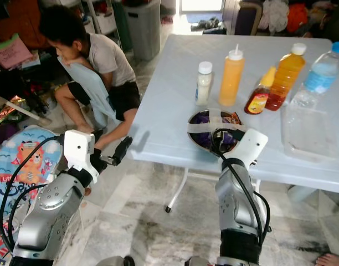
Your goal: Restocking fridge
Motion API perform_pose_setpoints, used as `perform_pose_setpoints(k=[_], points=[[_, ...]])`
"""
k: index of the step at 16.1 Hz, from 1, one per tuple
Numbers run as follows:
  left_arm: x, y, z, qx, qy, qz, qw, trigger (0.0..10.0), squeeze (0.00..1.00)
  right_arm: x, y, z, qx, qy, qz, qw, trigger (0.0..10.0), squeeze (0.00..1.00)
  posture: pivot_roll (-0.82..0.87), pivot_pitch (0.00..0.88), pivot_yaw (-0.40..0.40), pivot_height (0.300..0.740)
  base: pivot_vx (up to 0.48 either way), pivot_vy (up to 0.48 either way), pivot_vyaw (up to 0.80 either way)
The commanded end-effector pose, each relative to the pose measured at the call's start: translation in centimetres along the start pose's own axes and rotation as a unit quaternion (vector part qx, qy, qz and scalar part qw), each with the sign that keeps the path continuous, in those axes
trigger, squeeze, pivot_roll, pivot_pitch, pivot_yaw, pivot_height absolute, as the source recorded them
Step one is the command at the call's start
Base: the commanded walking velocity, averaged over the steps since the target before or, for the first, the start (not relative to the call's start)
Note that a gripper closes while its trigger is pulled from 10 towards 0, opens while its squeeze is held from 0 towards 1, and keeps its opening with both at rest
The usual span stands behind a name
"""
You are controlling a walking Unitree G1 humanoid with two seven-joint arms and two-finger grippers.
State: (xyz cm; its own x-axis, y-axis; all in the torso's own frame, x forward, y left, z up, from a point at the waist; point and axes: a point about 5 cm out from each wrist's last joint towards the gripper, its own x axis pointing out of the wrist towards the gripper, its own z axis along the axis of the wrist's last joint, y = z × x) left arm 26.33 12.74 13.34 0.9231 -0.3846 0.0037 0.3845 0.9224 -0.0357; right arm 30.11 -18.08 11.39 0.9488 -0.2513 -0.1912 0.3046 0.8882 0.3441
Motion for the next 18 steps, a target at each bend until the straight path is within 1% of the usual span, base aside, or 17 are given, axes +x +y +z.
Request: perform_pose_setpoints(k=[1,4,6,7,10,12,14,16,17,18], points=[[-0.2,-0.1,0.3,0.007,0.001,-0.003,1.0,10.0,0.0,0.2,0.8,-0.5,0.022,0.019,0.006,1.0,10.0,0.0,-0.01,0.099,0.069,0.74,0.0,0.0,0.0],[-0.2,-0.2,0.3,0.008,0.0,-0.004,1.0,10.0,0.0,-0.1,1.4,-0.5,0.017,0.015,0.013,1.0,10.0,0.0,-0.01,0.098,0.066,0.74,0.0,0.0,0.0],[-0.2,-0.2,0.3,0.008,-0.001,-0.003,1.0,10.0,0.0,-0.5,1.7,0.3,-0.011,-0.017,0.025,0.999,10.0,0.0,-0.01,0.097,0.063,0.74,0.0,0.0,0.0],[-0.2,-0.2,0.3,0.007,-0.001,-0.003,1.0,10.0,0.0,-0.7,1.8,0.5,-0.016,-0.024,0.028,0.999,10.0,0.0,-0.01,0.096,0.062,0.74,0.0,0.0,0.0],[-0.1,-0.3,0.3,0.005,-0.001,-0.003,1.0,10.0,0.0,-1.3,2.6,0.7,-0.009,-0.034,0.043,0.998,10.0,0.0,-0.02,0.097,0.059,0.74,0.0,0.0,0.0],[-0.1,-0.4,0.3,0.005,-0.002,-0.003,1.0,10.0,0.0,-1.9,2.9,0.6,-0.007,-0.028,0.048,0.998,10.0,0.0,-0.02,0.098,0.057,0.74,0.0,0.0,0.0],[0.0,-0.4,0.3,0.004,-0.002,-0.002,1.0,10.0,0.0,-2.1,2.6,0.1,0.0,-0.013,0.039,0.999,10.0,0.0,-0.02,0.098,0.057,0.74,0.0,0.0,0.0],[0.0,-0.4,0.3,0.004,-0.002,-0.002,1.0,10.0,0.0,-2.2,2.5,-0.2,-0.004,-0.003,0.037,0.999,10.0,0.0,-0.02,0.098,0.057,0.74,0.0,0.0,0.0],[0.0,-0.4,0.2,0.004,-0.002,-0.002,1.0,10.0,0.0,-2.2,2.2,-0.8,0.006,0.019,0.026,0.999,10.0,0.0,-0.02,0.097,0.057,0.74,0.0,0.0,0.0],[0.0,-0.4,0.2,0.005,-0.002,-0.002,1.0,10.0,0.0,-2.1,2.1,-0.9,0.013,0.022,0.019,0.999,10.0,0.0,-0.02,0.097,0.056,0.74,0.0,0.0,0.0]])
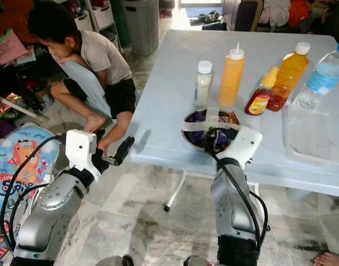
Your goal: Restocking fridge
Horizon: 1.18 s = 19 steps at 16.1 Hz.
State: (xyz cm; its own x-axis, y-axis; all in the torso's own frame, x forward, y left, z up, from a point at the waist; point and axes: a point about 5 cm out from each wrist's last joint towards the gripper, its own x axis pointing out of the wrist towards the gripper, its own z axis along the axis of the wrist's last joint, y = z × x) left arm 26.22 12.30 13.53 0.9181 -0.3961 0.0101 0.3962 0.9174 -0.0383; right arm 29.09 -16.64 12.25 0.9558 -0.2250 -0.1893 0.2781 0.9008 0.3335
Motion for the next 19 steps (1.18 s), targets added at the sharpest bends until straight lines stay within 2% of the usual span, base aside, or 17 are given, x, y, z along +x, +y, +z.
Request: perform_pose_setpoints(k=[1,2,7,8,10,11,13,15,19], points=[[0.0,0.1,0.1,0.007,0.001,0.005,1.0,10.0,0.0,-0.5,0.2,-0.9,0.027,0.017,-0.011,0.999,10.0,0.0,-0.02,0.097,0.057,0.74,0.0,0.0,0.0],[0.0,0.1,0.1,0.007,0.001,0.005,1.0,10.0,0.0,-0.4,-0.1,-0.7,0.024,0.013,-0.016,1.0,10.0,0.0,-0.02,0.097,0.057,0.74,0.0,0.0,0.0],[0.0,0.1,0.1,0.01,0.002,0.005,1.0,10.0,0.0,0.4,-3.8,1.2,-0.001,-0.027,-0.092,0.995,10.0,0.0,-0.02,0.101,0.066,0.74,0.0,0.0,0.0],[0.1,0.1,0.1,0.01,0.002,0.003,1.0,10.0,0.0,0.3,-4.0,1.4,-0.003,-0.032,-0.093,0.995,10.0,0.0,-0.02,0.102,0.069,0.74,0.0,0.0,0.0],[0.1,0.0,0.1,0.01,0.002,0.002,1.0,10.0,0.0,0.2,-3.1,1.6,-0.01,-0.04,-0.068,0.997,10.0,0.0,-0.02,0.102,0.07,0.74,0.0,0.0,0.0],[0.3,0.0,0.1,0.01,0.0,0.001,1.0,10.0,0.0,-0.2,-1.7,1.5,-0.021,-0.047,-0.036,0.998,10.0,0.0,-0.02,0.1,0.069,0.74,0.0,0.0,0.0],[0.3,0.0,0.2,0.01,-0.002,0.002,1.0,10.0,0.0,-0.6,-0.6,1.4,-0.043,-0.059,-0.012,0.997,10.0,0.0,-0.02,0.097,0.066,0.74,0.0,0.0,0.0],[0.3,0.0,0.2,0.009,-0.003,0.003,1.0,10.0,0.0,-1.0,0.1,1.1,-0.039,-0.055,0.003,0.998,10.0,0.0,-0.02,0.095,0.061,0.74,0.0,0.0,0.0],[0.3,-0.2,0.2,0.001,-0.003,0.004,1.0,10.0,0.0,-1.5,0.4,0.9,-0.035,-0.048,0.009,0.998,10.0,0.0,-0.03,0.092,0.055,0.74,0.0,0.0,0.0]])
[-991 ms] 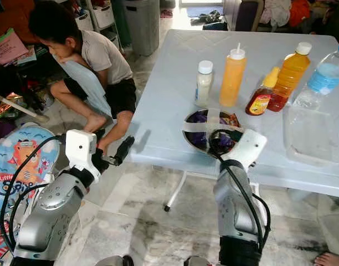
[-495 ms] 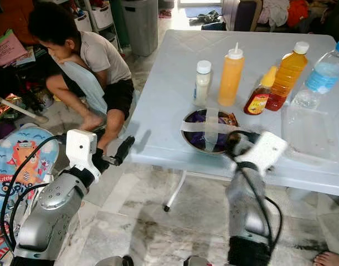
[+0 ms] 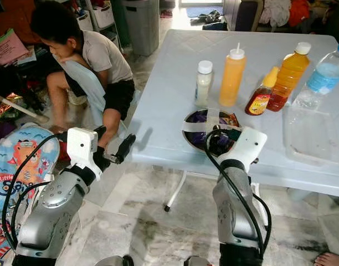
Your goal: Restocking fridge
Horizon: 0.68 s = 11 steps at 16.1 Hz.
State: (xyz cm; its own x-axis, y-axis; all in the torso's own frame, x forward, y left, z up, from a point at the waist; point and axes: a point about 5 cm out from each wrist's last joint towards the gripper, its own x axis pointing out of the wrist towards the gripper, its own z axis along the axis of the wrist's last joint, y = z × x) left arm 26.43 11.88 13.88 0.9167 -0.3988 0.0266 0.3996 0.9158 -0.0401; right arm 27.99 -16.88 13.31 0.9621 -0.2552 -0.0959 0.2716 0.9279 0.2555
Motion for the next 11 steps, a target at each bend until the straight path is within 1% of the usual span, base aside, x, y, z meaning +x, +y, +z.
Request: perform_pose_setpoints(k=[1,3,5,8,9,11], points=[[-0.1,0.1,-0.2,0.001,0.006,0.005,1.0,10.0,0.0,-0.3,0.5,0.0,0.008,0.002,0.008,1.0,10.0,0.0,-0.03,0.092,0.056,0.74,0.0,0.0,0.0],[0.0,-0.1,-0.2,0.001,0.006,0.001,1.0,10.0,0.0,-1.0,0.7,-0.3,0.031,0.021,0.012,0.999,10.0,0.0,-0.03,0.089,0.055,0.74,0.0,0.0,0.0],[0.0,-0.2,-0.2,0.0,0.004,-0.001,1.0,10.0,0.0,-1.5,1.3,-0.6,0.043,0.033,0.025,0.998,10.0,0.0,-0.03,0.087,0.052,0.74,0.0,0.0,0.0],[0.0,-0.1,-0.2,0.001,0.004,-0.001,1.0,10.0,0.0,-1.8,1.6,-0.8,0.049,0.041,0.031,0.997,10.0,0.0,-0.03,0.085,0.051,0.74,0.0,0.0,0.0],[0.0,-0.1,-0.2,0.002,0.004,-0.002,1.0,10.0,0.0,-1.6,1.5,-1.0,0.069,0.059,0.03,0.995,10.0,0.0,-0.03,0.083,0.05,0.74,0.0,0.0,0.0],[-0.1,-0.2,-0.2,0.003,0.004,-0.004,1.0,10.0,0.0,-1.5,1.8,-1.8,0.094,0.091,0.031,0.991,10.0,0.0,-0.03,0.079,0.049,0.74,0.0,0.0,0.0]])
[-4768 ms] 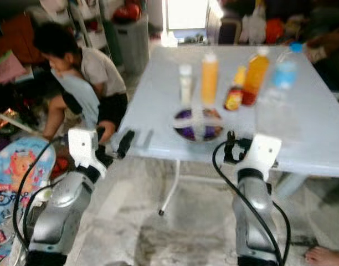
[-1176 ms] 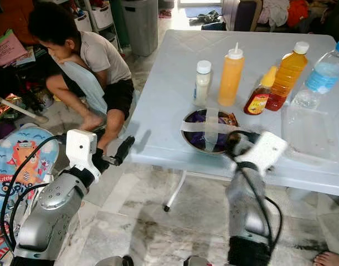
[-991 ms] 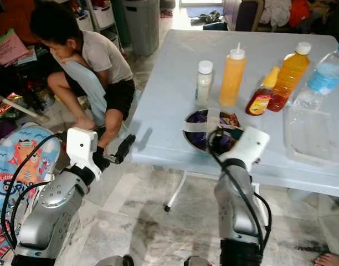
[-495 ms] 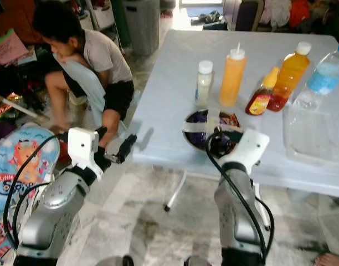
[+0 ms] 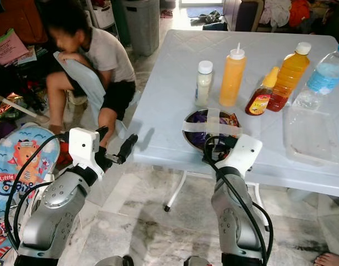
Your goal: Restocking fridge
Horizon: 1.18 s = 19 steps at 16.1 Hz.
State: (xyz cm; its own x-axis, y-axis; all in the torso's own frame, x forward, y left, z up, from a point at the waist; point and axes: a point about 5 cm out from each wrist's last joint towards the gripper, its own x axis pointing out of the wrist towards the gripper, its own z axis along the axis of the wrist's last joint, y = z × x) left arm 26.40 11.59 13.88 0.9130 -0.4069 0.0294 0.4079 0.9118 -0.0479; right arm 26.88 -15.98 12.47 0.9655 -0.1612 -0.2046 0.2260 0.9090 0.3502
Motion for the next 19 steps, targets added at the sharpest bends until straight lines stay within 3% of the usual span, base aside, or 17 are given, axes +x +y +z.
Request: perform_pose_setpoints(k=[1,2,3,4,5,9,14,19], points=[[-0.1,0.1,-0.2,0.007,0.006,-0.001,1.0,10.0,0.0,-0.1,1.3,-1.3,0.061,0.035,-0.001,0.998,10.0,0.0,-0.02,0.08,0.048,0.74,0.0,0.0,0.0],[-0.1,0.0,-0.2,0.008,0.006,-0.003,1.0,10.0,0.0,0.0,1.3,-1.4,0.063,0.041,0.0,0.997,10.0,0.0,-0.02,0.08,0.049,0.74,0.0,0.0,0.0],[-0.1,0.1,-0.2,0.009,0.006,-0.003,1.0,10.0,0.0,0.0,1.2,-1.5,0.077,0.042,-0.006,0.996,4.5,0.0,-0.02,0.081,0.05,0.74,0.0,0.0,0.0],[-0.1,0.1,-0.2,0.009,0.006,-0.003,1.0,10.0,0.0,0.2,1.1,-1.5,0.086,0.045,-0.011,0.995,1.1,0.0,-0.02,0.082,0.051,0.74,0.0,0.0,0.0],[-0.1,0.1,-0.2,0.01,0.006,-0.003,1.0,10.0,0.0,0.4,0.9,-1.6,0.097,0.053,-0.019,0.994,0.2,0.0,-0.02,0.083,0.053,0.74,0.0,0.0,0.0],[-0.1,0.0,-0.2,0.01,0.007,-0.004,1.0,10.0,0.0,1.0,0.8,-1.4,0.127,0.062,-0.026,0.99,0.0,0.0,-0.02,0.088,0.055,0.74,0.0,0.0,0.0],[-0.1,0.1,-0.2,0.011,0.007,-0.001,1.0,10.0,0.0,2.3,-0.5,-1.0,0.185,0.076,-0.051,0.978,0.0,0.0,-0.02,0.092,0.055,0.74,0.0,0.0,0.0],[0.0,0.0,-0.1,0.013,0.005,-0.002,1.0,10.0,0.0,2.2,0.2,-0.7,0.179,0.064,-0.045,0.981,0.0,0.0,-0.02,0.091,0.058,0.74,0.0,0.0,0.0]])
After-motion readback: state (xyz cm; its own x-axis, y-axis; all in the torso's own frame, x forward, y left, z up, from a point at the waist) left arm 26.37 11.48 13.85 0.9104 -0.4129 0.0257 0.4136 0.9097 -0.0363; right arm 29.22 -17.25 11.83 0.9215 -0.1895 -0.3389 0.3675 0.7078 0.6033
